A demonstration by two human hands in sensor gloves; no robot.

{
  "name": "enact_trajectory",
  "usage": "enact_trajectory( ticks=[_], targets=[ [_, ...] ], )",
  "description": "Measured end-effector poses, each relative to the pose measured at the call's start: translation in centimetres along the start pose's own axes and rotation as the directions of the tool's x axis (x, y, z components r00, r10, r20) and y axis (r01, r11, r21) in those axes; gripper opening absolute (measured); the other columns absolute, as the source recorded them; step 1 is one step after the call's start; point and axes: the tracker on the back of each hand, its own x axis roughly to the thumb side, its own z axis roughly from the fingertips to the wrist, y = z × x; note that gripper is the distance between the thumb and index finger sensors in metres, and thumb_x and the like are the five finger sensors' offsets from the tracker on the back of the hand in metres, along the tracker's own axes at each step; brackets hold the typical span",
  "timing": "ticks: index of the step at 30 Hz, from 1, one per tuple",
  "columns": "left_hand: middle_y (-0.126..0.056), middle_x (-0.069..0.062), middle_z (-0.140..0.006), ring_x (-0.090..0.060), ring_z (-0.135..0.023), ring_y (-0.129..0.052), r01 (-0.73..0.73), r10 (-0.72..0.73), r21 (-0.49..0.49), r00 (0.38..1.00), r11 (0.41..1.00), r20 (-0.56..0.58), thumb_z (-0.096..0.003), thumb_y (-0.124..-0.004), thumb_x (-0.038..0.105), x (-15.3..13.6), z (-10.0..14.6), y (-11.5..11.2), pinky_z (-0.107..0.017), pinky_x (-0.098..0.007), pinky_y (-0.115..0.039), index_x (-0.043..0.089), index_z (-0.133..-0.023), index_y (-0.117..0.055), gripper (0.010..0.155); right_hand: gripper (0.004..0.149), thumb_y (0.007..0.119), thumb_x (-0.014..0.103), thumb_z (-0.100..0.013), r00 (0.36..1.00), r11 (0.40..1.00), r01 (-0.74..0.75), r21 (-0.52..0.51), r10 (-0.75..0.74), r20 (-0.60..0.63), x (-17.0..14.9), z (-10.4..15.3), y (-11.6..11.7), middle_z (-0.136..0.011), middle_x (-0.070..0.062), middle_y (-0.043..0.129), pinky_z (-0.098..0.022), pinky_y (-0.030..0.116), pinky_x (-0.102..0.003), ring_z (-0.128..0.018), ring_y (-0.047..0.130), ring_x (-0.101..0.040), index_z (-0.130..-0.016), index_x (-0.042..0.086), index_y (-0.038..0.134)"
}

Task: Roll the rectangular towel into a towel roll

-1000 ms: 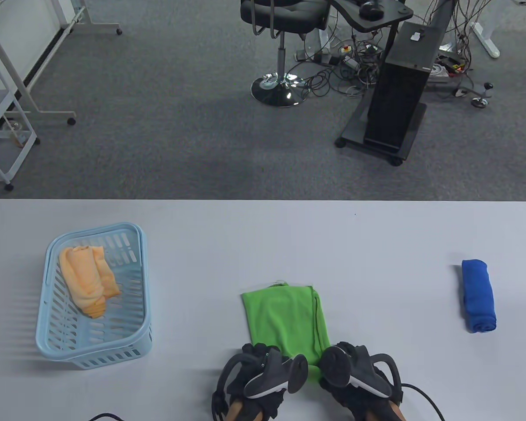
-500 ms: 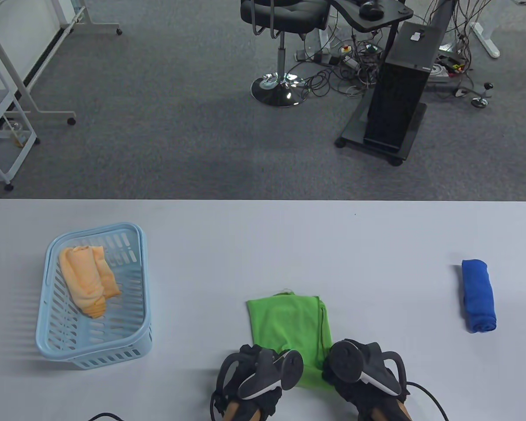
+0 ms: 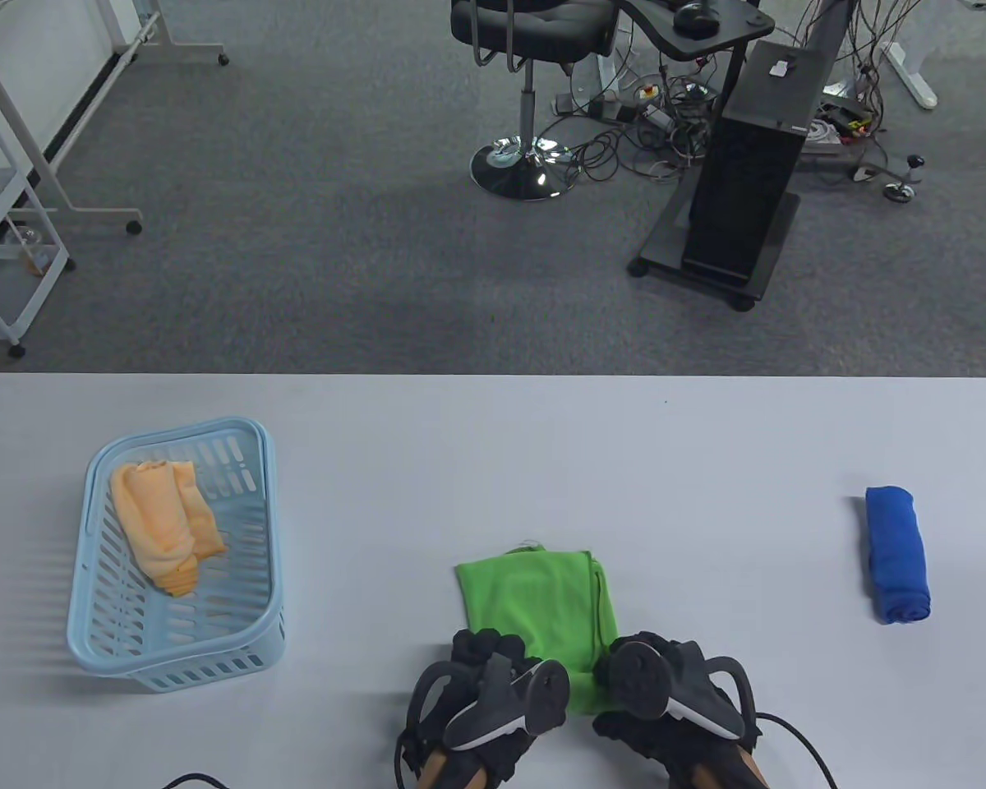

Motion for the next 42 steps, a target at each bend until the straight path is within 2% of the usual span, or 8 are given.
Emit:
enact_trajectory(
  ticks=[5,17,23,26,31,35,38,42],
  targets=[
    [-0.066,-0.011,-0.101,-0.04,-0.097,-0.06,0.133,-0.135,-0.078,0.991,0.988,-0.022,-0.033,-0.081,0.051,0.5,-0.6,-0.8,-0.07,-0.066,-0.046,0.02,-0.101,-0.064,0.076,0.062,0.078,0.037,-0.031,0.999,0.998,-0.002,-0.055,0.0,-0.052,0.4,-0.4,0.3,-0.096,-0.009,0.06,-0.069,0.05,-0.061,-0.095,0.059,-0.036,-0.088,0.018,0.064],
    [-0.102,-0.004,-0.074,-0.033,-0.086,-0.089,-0.079,0.081,0.052,0.996,0.996,-0.041,-0.0333,-0.078,0.045,-1.0,-0.1,0.3,-0.066,-0.063,-0.061,0.038,-0.087,-0.08,0.054,0.051,0.069,0.041,-0.033,0.993,0.992,0.117,-0.048,-0.118,-0.028,-1.2,0.3,-0.7,-0.087,-0.005,0.075,-0.068,0.054,-0.06,-0.091,0.069,-0.032,-0.078,0.021,0.08],
    [-0.085,-0.009,-0.088,-0.039,-0.093,-0.07,-0.035,0.038,0.037,0.995,0.999,-0.092,-0.0367,-0.067,0.045,-1.1,-0.6,-0.2,-0.068,-0.064,-0.051,0.035,-0.086,-0.088,0.055,0.049,0.077,0.037,-0.031,0.983,0.95,0.184,-0.252,-0.181,0.036,-1.3,1.0,-2.1,-0.09,-0.003,0.065,-0.068,0.056,-0.058,-0.089,0.07,-0.029,-0.078,0.027,0.072],
    [-0.075,-0.009,-0.092,-0.042,-0.095,-0.06,-0.083,0.084,0.018,0.991,0.996,-0.108,-0.0383,-0.066,0.044,-1.3,-1.0,-0.4,-0.069,-0.066,-0.045,0.033,-0.087,-0.087,0.055,0.051,0.075,0.04,-0.032,0.983,0.972,0.181,-0.147,-0.176,0.042,-0.9,0.8,-1.5,-0.093,-0.005,0.064,-0.068,0.055,-0.059,-0.091,0.068,-0.031,-0.081,0.025,0.076],
    [-0.042,-0.005,-0.099,-0.043,-0.098,-0.041,-0.019,0.015,-0.018,0.983,1.0,-0.185,-0.0422,-0.067,0.045,-0.5,-1.1,-0.2,-0.07,-0.067,-0.034,0.036,-0.095,-0.041,0.059,0.067,0.079,0.046,-0.028,0.996,0.994,0.083,-0.074,-0.084,-0.016,-0.5,0.0,-0.6,-0.097,-0.007,0.06,-0.069,0.052,-0.061,-0.094,0.064,-0.033,-0.091,0.025,0.065],
    [-0.057,-0.006,-0.098,-0.043,-0.099,-0.047,0.039,-0.041,-0.017,0.989,0.999,-0.141,-0.0438,-0.064,0.04,0.1,-1.3,-0.4,-0.07,-0.066,-0.038,0.038,-0.093,-0.062,0.049,0.072,0.08,0.045,-0.028,0.998,0.998,0.043,-0.049,-0.045,-0.034,-0.2,-0.3,-0.2,-0.097,-0.007,0.059,-0.07,0.051,-0.061,-0.094,0.063,-0.033,-0.093,0.022,0.058],
    [-0.053,-0.014,-0.107,-0.047,-0.102,-0.041,-0.01,0.009,-0.007,0.994,1.0,-0.107,-0.0375,-0.062,0.053,0.0,-0.9,-0.1,-0.07,-0.068,-0.035,0.036,-0.1,-0.066,0.065,0.061,0.082,0.039,-0.028,0.999,0.982,0.0,-0.188,-0.008,-0.04,-0.3,-0.3,-0.5,-0.087,-0.004,0.074,-0.068,0.055,-0.061,-0.084,0.08,-0.027,-0.086,0.025,0.07],
    [-0.05,-0.012,-0.111,-0.046,-0.104,-0.04,0.063,-0.074,-0.094,0.99,0.994,-0.124,-0.0356,-0.078,0.053,0.3,-1.0,-0.4,-0.071,-0.068,-0.036,0.036,-0.106,-0.055,0.075,0.056,0.079,0.034,-0.03,0.998,0.982,0.051,-0.182,-0.059,-0.037,-0.6,-0.4,-0.6,-0.079,-0.003,0.08,-0.067,0.056,-0.061,-0.073,0.087,-0.025,-0.085,0.025,0.073]
  ],
)
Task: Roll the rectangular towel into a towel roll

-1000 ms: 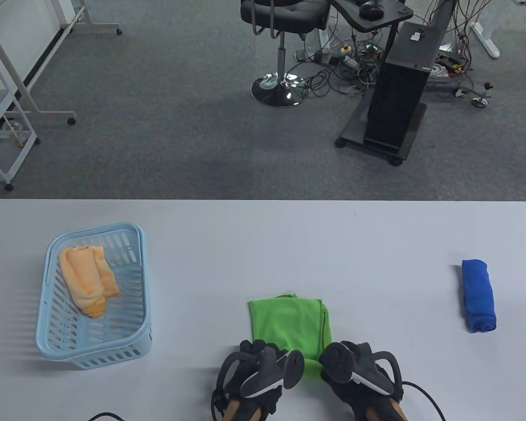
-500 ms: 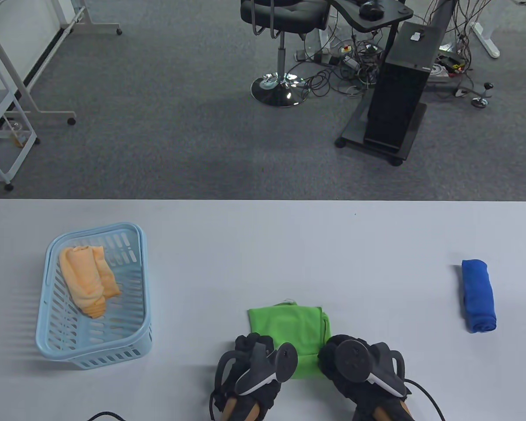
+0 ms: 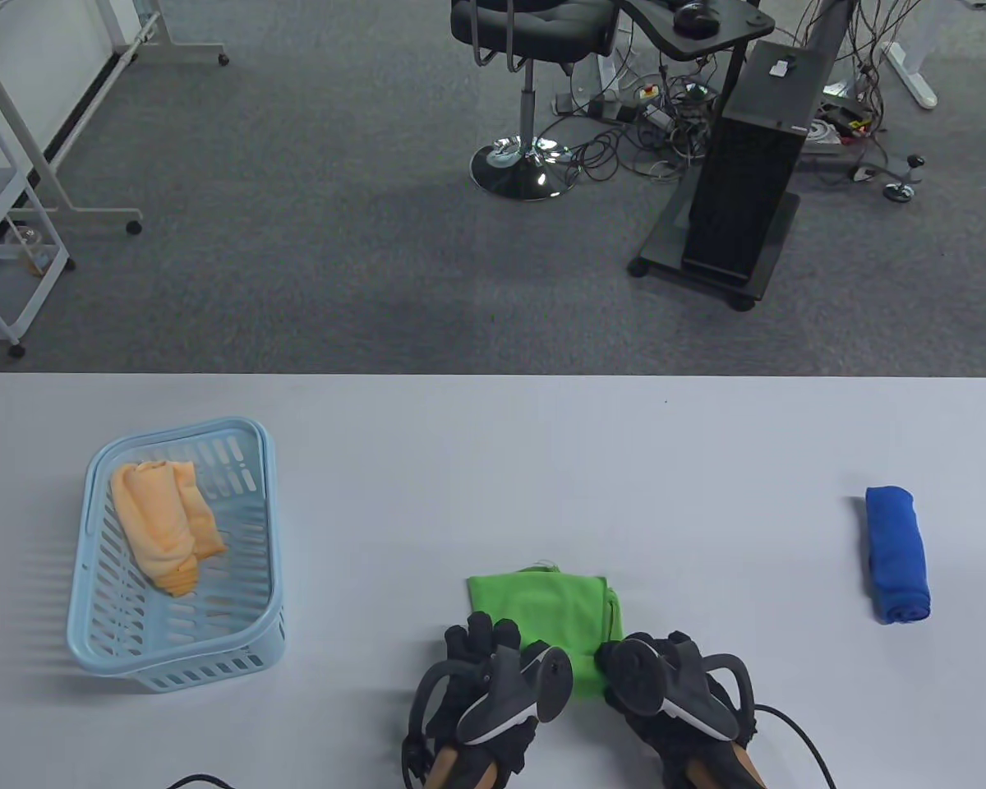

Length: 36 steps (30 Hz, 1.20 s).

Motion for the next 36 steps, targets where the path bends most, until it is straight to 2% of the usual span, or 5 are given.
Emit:
enact_trajectory(
  ticks=[10,18,22,29,36],
  targets=[
    [-0.064,-0.003,-0.105,-0.041,-0.104,-0.051,0.035,-0.039,0.059,0.997,0.998,0.067,-0.0359,-0.077,0.038,0.2,0.2,0.2,-0.072,-0.067,-0.042,0.034,-0.096,-0.075,0.061,0.049,0.074,0.036,-0.032,0.995,0.991,0.092,0.096,-0.095,0.021,-0.4,0.6,-1.0,-0.066,-0.003,0.09,-0.065,0.061,-0.06,-0.06,0.094,-0.024,-0.078,0.024,0.087],
    [-0.087,-0.004,-0.087,-0.033,-0.095,-0.074,-0.085,0.073,0.092,0.989,0.992,0.132,-0.0323,-0.079,0.042,-1.5,-0.2,0.4,-0.069,-0.065,-0.051,0.037,-0.097,-0.065,0.066,0.053,0.077,0.039,-0.032,0.983,0.985,0.17,-0.004,-0.169,0.068,-0.2,1.1,-1.7,-0.09,-0.003,0.069,-0.069,0.053,-0.061,-0.086,0.076,-0.027,-0.084,0.03,0.075],
    [-0.092,-0.006,-0.08,-0.032,-0.091,-0.08,-0.139,0.128,0.078,0.983,0.987,0.131,-0.0316,-0.077,0.045,-1.9,-0.5,0.3,-0.069,-0.064,-0.054,0.033,-0.09,-0.071,0.06,0.066,0.078,0.048,-0.029,0.996,0.991,0.063,0.12,-0.071,0.061,0.3,0.6,-0.5,-0.095,-0.004,0.066,-0.069,0.053,-0.061,-0.089,0.073,-0.029,-0.09,0.026,0.067],
    [-0.102,-0.008,-0.066,-0.034,-0.081,-0.088,-0.156,0.141,0.085,0.977,0.984,0.159,-0.0359,-0.061,0.048,-1.5,-0.3,0.2,-0.065,-0.065,-0.058,0.025,-0.084,-0.086,0.059,0.067,0.08,0.043,-0.029,0.999,0.995,-0.039,0.091,0.038,0.017,1.0,0.5,0.0,-0.092,-0.003,0.068,-0.07,0.046,-0.065,-0.086,0.077,-0.028,-0.092,0.03,0.063],
    [-0.066,-0.008,-0.092,-0.039,-0.097,-0.057,-0.096,0.072,0.145,0.984,0.985,0.164,-0.0412,-0.069,0.043,-0.9,0.6,0.5,-0.07,-0.066,-0.04,0.042,-0.095,-0.052,0.056,0.058,0.075,0.04,-0.031,0.998,0.992,0.056,0.113,-0.056,-0.006,0.7,0.4,-0.1,-0.079,-0.004,0.08,-0.068,0.048,-0.065,-0.072,0.087,-0.026,-0.087,0.028,0.072]
  ],
)
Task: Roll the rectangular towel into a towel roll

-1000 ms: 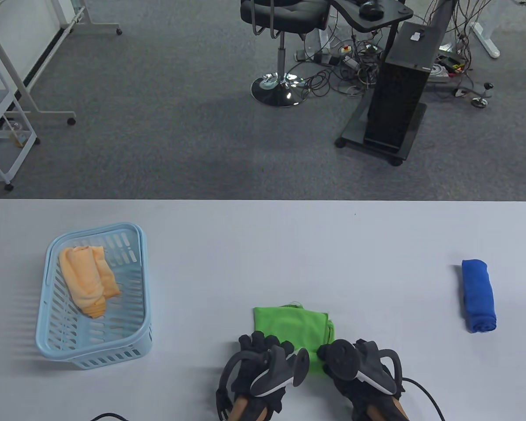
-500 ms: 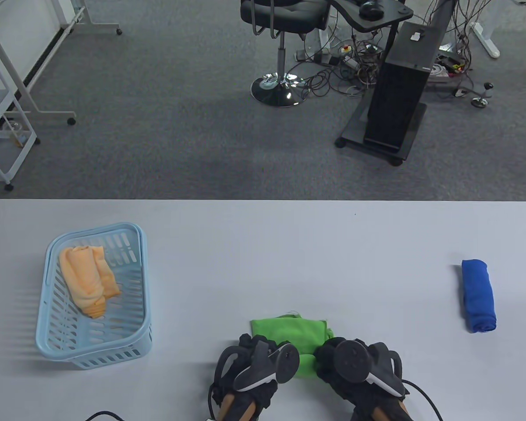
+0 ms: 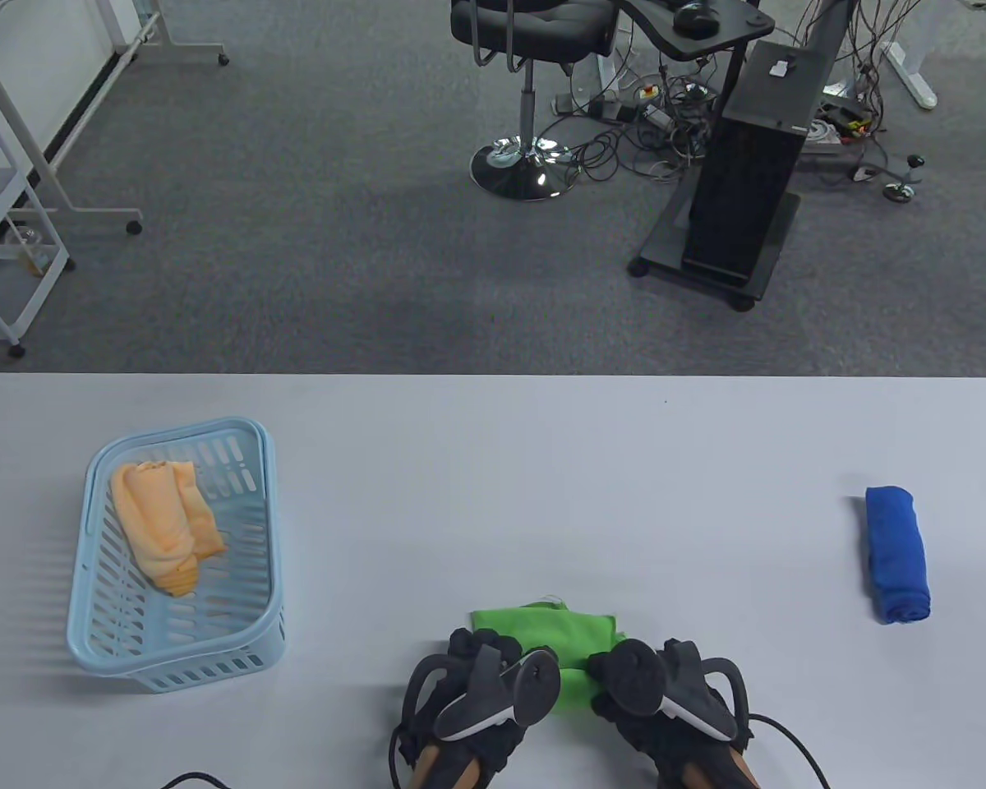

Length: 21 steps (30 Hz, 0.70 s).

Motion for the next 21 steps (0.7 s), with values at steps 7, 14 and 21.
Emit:
enact_trajectory(
  ticks=[7,14,21],
  targets=[
    [-0.065,-0.013,-0.101,-0.043,-0.099,-0.054,0.085,-0.085,-0.006,0.996,0.996,0.031,-0.0342,-0.064,0.057,1.5,0.3,0.6,-0.07,-0.067,-0.041,0.032,-0.098,-0.067,0.069,0.055,0.07,0.041,-0.033,0.994,0.994,0.1,0.046,-0.098,-0.042,-0.9,-0.1,-0.3,-0.072,-0.005,0.087,-0.067,0.051,-0.065,-0.062,0.093,-0.025,-0.085,0.024,0.08],
    [-0.065,-0.005,-0.104,-0.04,-0.099,-0.062,0.136,-0.14,-0.143,0.99,0.98,-0.018,-0.0349,-0.08,0.049,1.2,-0.9,-0.8,-0.07,-0.067,-0.046,0.029,-0.101,-0.061,0.072,0.057,0.074,0.038,-0.033,0.996,0.995,0.084,-0.055,-0.086,-0.039,-0.8,0.3,-0.5,-0.09,-0.004,0.07,-0.069,0.045,-0.066,-0.081,0.08,-0.027,-0.089,0.032,0.068],
    [-0.075,-0.006,-0.098,-0.038,-0.098,-0.066,0.017,-0.022,-0.116,0.999,0.993,-0.039,-0.0342,-0.076,0.047,0.2,-0.7,-0.7,-0.069,-0.066,-0.048,0.027,-0.097,-0.073,0.065,0.063,0.076,0.048,-0.029,0.993,0.993,0.115,-0.011,-0.114,0.035,-0.3,0.3,-0.1,-0.093,-0.006,0.07,-0.068,0.048,-0.066,-0.086,0.078,-0.029,-0.089,0.027,0.071]
  ],
)
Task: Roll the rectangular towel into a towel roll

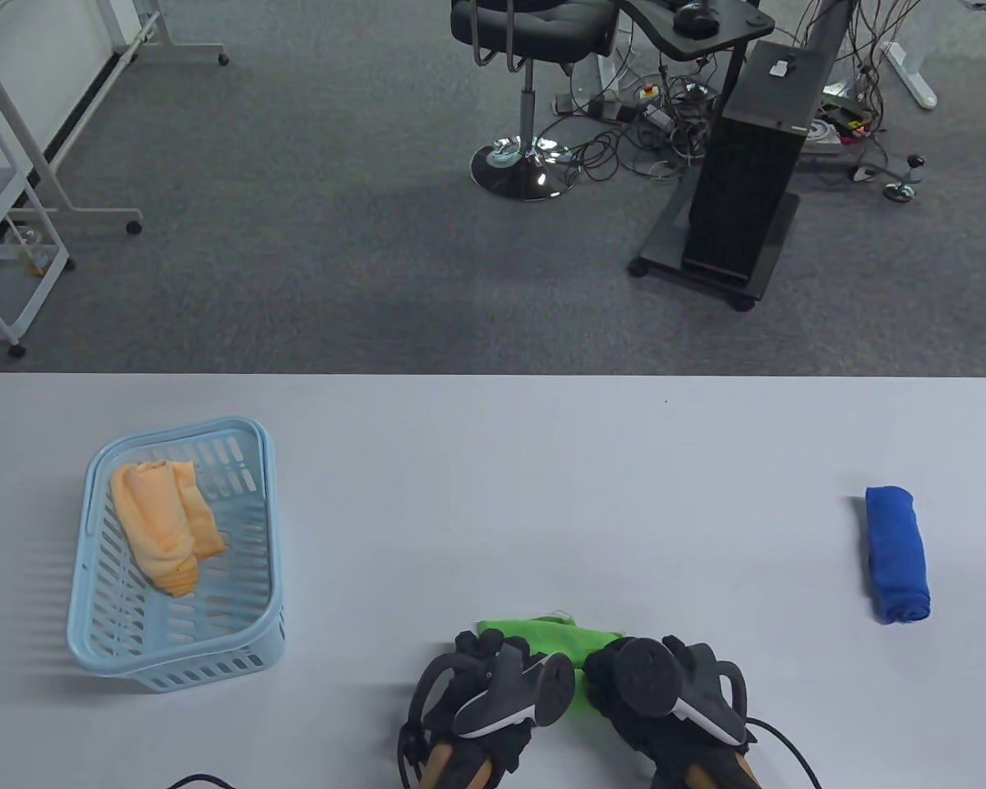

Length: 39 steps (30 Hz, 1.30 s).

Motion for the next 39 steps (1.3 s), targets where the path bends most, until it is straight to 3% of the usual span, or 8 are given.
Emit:
enact_trajectory(
  ticks=[5,13,16,20,24,28,33,39],
  targets=[
    [-0.088,-0.005,-0.085,-0.033,-0.089,-0.081,-0.058,0.058,0.032,0.998,0.998,0.0,-0.0332,-0.071,0.047,-0.5,0.0,0.2,-0.067,-0.067,-0.053,0.028,-0.096,-0.072,0.066,0.072,0.082,0.044,-0.029,0.995,0.993,-0.102,0.052,0.103,-0.017,0.1,-0.1,0.4,-0.097,-0.004,0.064,-0.07,0.044,-0.066,-0.091,0.071,-0.027,-0.095,0.028,0.06],
    [-0.106,-0.003,-0.064,-0.029,-0.075,-0.096,-0.208,0.208,0.027,0.978,0.978,0.002,-0.0349,-0.068,0.048,-1.3,0.5,0.8,-0.065,-0.066,-0.059,0.026,-0.095,-0.075,0.064,0.059,0.073,0.041,-0.031,0.998,0.996,-0.06,0.071,0.061,-0.007,0.0,-0.2,-0.1,-0.079,-0.004,0.084,-0.068,0.051,-0.064,-0.071,0.088,-0.026,-0.088,0.026,0.078],
    [-0.093,-0.009,-0.083,-0.036,-0.087,-0.083,-0.204,0.205,0.1,0.979,0.974,-0.005,-0.0383,-0.07,0.046,-1.7,1.0,1.1,-0.067,-0.067,-0.053,0.033,-0.099,-0.066,0.062,0.057,0.068,0.043,-0.033,0.998,0.997,-0.048,0.064,0.049,-0.025,0.1,-0.3,0.0,-0.072,-0.005,0.088,-0.067,0.054,-0.063,-0.064,0.09,-0.026,-0.085,0.024,0.083],
    [-0.08,-0.008,-0.092,-0.038,-0.092,-0.072,-0.183,0.183,0.235,0.983,0.955,0.021,-0.0385,-0.073,0.043,-1.7,1.6,1.6,-0.068,-0.067,-0.049,0.032,-0.083,-0.078,0.047,0.057,0.066,0.045,-0.033,0.989,0.992,-0.125,0.026,0.126,-0.073,-0.2,-0.5,0.0,-0.079,-0.004,0.077,-0.068,0.051,-0.063,-0.078,0.077,-0.03,-0.081,0.024,0.087],
    [-0.071,-0.012,-0.102,-0.042,-0.098,-0.062,-0.194,0.189,0.1,0.98,0.976,0.055,-0.0322,-0.076,0.057,-1.6,1.2,0.8,-0.069,-0.069,-0.044,0.032,-0.095,-0.071,0.068,0.055,0.068,0.045,-0.034,0.991,0.995,-0.098,-0.001,0.097,-0.089,-0.4,-0.5,0.0,-0.09,-0.006,0.063,-0.07,0.043,-0.064,-0.089,0.063,-0.033,-0.085,0.026,0.077],
    [-0.073,-0.009,-0.102,-0.041,-0.099,-0.063,-0.042,0.042,0.031,0.999,0.999,0.007,-0.0329,-0.082,0.049,-1.0,0.5,-0.2,-0.069,-0.069,-0.044,0.031,-0.099,-0.064,0.071,0.048,0.078,0.033,-0.032,1.0,0.992,-0.018,-0.126,0.016,-0.017,0.1,-0.3,-0.7,-0.087,-0.001,0.064,-0.07,0.046,-0.062,-0.086,0.067,-0.028,-0.08,0.029,0.072],
    [-0.082,-0.009,-0.094,-0.04,-0.095,-0.07,-0.173,0.173,0.058,0.985,0.983,-0.001,-0.0326,-0.08,0.044,-1.8,0.4,-0.1,-0.067,-0.069,-0.047,0.025,-0.093,-0.078,0.063,0.06,0.067,0.052,-0.032,1.0,0.999,-0.017,0.032,0.016,0.027,-0.3,-0.1,0.0,-0.089,-0.002,0.073,-0.069,0.049,-0.063,-0.092,0.068,-0.03,-0.085,0.027,0.077],
    [-0.083,-0.011,-0.093,-0.043,-0.096,-0.065,-0.198,0.198,0.008,0.979,0.98,-0.043,-0.0351,-0.074,0.047,-2.3,0.6,0.1,-0.067,-0.07,-0.044,0.022,-0.093,-0.08,0.064,0.079,0.08,0.054,-0.026,0.99,0.983,-0.131,0.128,0.123,0.07,0.1,0.0,0.6,-0.097,-0.004,0.065,-0.071,0.043,-0.065,-0.096,0.062,-0.032,-0.098,0.027,0.063]
  ],
)
